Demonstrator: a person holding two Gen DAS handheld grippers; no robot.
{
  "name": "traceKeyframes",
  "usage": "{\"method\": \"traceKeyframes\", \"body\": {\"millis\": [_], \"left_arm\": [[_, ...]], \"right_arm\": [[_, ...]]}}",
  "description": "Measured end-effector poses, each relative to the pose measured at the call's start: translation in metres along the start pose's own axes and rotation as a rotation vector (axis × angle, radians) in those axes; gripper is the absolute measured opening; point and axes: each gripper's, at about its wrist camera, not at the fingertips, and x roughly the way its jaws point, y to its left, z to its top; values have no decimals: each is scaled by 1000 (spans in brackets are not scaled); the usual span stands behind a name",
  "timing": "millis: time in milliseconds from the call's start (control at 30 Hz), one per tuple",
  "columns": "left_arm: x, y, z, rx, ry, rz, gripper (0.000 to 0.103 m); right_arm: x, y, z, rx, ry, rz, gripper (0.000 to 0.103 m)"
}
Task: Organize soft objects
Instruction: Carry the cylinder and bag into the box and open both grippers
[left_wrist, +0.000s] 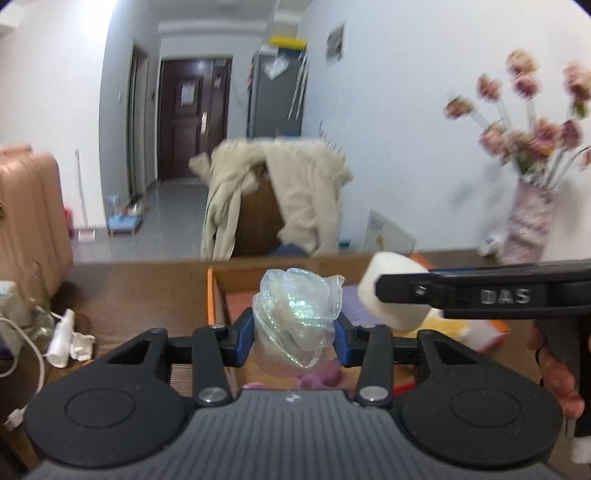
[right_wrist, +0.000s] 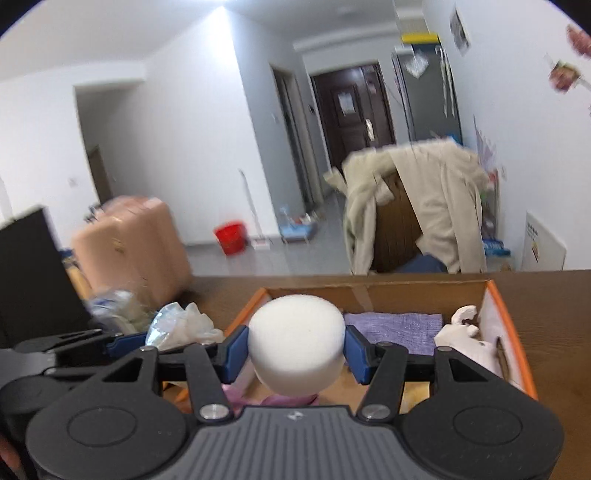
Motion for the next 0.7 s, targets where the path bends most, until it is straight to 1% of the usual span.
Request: {"method": "traceKeyframes", "body": {"millis": [67, 133, 200, 267, 300, 400, 500, 567, 700], "left_arm": [[26, 7, 0, -4, 38, 26, 43], [48, 12, -2, -4, 71, 17, 43], [58, 18, -6, -6, 82, 7, 49], [62, 23, -8, -21, 69, 4, 73], [62, 27, -9, -35, 62, 13, 75], [54, 39, -12, -70, 50, 10, 75], [43, 50, -13, -105, 40, 46, 76], [33, 54, -11, -113, 31, 56, 76], [10, 51, -2, -98, 5, 75, 78]], "right_arm": [[37, -6, 6, 26, 61, -35, 55], [63, -12, 10, 43, 92, -68, 55], [86, -17, 12, 56, 133, -79, 55], [100, -17, 12, 57, 169, -61, 57], [106, -16, 11, 53, 186, -43, 57], [111, -16, 8, 51, 206, -18, 60], [108, -16, 3, 65, 217, -4, 62], [102, -17, 4, 74, 205, -4, 62], [72, -16, 14, 66, 161, 6, 62]]}}
